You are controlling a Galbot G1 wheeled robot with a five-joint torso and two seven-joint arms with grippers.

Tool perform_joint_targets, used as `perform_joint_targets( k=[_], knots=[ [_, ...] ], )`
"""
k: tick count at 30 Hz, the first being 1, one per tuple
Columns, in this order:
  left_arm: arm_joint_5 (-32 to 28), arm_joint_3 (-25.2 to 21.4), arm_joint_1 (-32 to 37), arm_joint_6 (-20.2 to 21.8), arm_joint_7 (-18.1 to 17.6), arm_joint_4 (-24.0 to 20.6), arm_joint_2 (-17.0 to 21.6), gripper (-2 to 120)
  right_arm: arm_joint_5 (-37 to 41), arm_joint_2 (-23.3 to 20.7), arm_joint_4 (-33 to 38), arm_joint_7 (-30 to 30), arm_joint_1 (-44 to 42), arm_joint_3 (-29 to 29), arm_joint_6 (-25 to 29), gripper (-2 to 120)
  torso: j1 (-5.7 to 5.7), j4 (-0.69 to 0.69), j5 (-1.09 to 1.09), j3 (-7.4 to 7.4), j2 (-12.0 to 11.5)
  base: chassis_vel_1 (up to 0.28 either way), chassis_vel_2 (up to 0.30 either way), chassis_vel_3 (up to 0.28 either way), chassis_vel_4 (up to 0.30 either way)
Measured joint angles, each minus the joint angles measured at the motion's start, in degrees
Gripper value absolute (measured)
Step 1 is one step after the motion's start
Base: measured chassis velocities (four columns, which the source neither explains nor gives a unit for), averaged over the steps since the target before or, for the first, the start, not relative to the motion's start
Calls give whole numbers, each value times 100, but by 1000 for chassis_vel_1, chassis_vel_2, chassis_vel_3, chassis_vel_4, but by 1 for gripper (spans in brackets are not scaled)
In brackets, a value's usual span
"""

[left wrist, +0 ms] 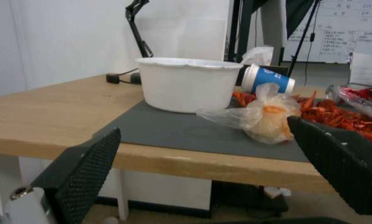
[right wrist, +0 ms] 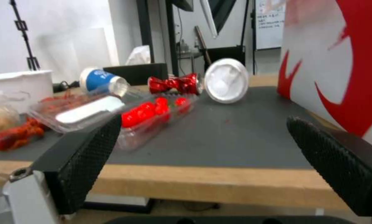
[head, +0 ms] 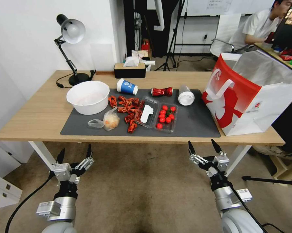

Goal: Pick up the trash from the table and place it into the takeout bag.

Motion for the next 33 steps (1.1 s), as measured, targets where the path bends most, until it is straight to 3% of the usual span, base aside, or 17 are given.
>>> perform_joint_targets(
  k=[7, 15, 17, 21, 23, 33],
  knots=[
    [8, 2, -29, 1, -2, 2, 29, 100, -117, -119, 173, 107, 562, -379, -400, 100, 0, 1, 1, 0, 0, 0, 0, 0, 0],
    [5, -12, -35, 49, -12, -54, 48, 100, -93, -358, 232, 417, 1773, -1193, -1224, 100, 0, 1, 1, 1, 0, 0, 0, 0, 0],
    [5, -23, -55, 119, -19, -86, 38, 100, -31, -367, 60, 645, 2423, -1614, -1658, 100, 0, 1, 1, 1, -1, 0, 0, 0, 0],
    [5, -42, -64, 143, -26, -116, 32, 100, 50, -329, -179, 862, 2986, -1951, -1986, 100, 0, 0, 1, 1, -1, 0, 0, 0, 0],
    [1, -95, -62, 155, -33, -134, 30, 100, 245, -236, -506, 1252, 3736, -2346, -2518, 100, 1, 1, -1, 1, -1, 0, 0, 0, 0],
    [-4, -151, -82, 194, -43, -111, 3, 100, 746, 41, -1391, 2078, 5136, -2988, -3356, 100, 1, 1, 0, 1, -1, 0, 0, 0, 0]
  ],
)
